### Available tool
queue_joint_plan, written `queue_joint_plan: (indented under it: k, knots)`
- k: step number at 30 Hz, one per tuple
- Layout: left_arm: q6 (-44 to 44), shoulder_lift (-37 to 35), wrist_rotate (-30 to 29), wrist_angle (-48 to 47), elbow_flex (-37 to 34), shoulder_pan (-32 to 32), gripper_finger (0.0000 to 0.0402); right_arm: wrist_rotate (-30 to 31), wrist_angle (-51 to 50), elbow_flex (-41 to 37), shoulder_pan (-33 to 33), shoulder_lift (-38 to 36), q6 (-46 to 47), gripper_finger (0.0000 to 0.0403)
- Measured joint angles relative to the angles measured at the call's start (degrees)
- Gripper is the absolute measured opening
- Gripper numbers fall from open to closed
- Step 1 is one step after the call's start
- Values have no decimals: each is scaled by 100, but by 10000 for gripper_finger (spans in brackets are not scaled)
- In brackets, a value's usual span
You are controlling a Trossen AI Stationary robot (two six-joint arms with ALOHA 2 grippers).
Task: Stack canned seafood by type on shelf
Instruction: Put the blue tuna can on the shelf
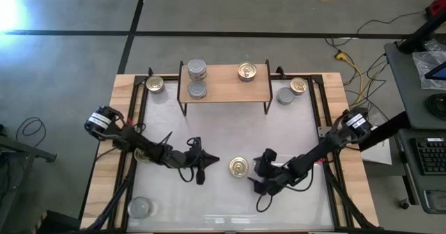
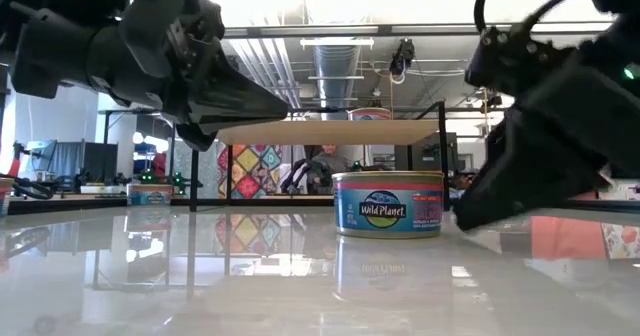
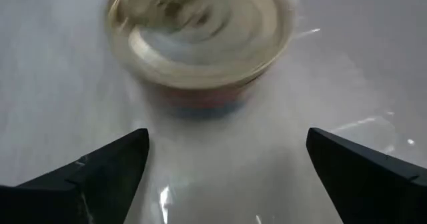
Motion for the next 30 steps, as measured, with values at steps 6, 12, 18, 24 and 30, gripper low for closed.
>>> queue_joint_plan:
  k: [6, 12, 18, 24, 30]
  knots:
    - [-18, 0, -22, -9, 0, -123, 2, 186, 1174, -152, -37, 351, -737, 400]
    - [-126, 204, -41, -5, 0, -131, 2, 381, 1924, -146, -119, 710, -1148, 400]
    - [-331, 1069, -394, -19, 279, -112, 2, 469, 2448, -130, -232, 810, -1387, 400]
    - [59, 1761, -511, 57, 943, 38, 2, 417, 2548, -87, -483, 810, -1434, 400]
    - [210, 2158, -627, 14, 1374, 122, 2, 470, 2518, -103, -592, 810, -1504, 400]
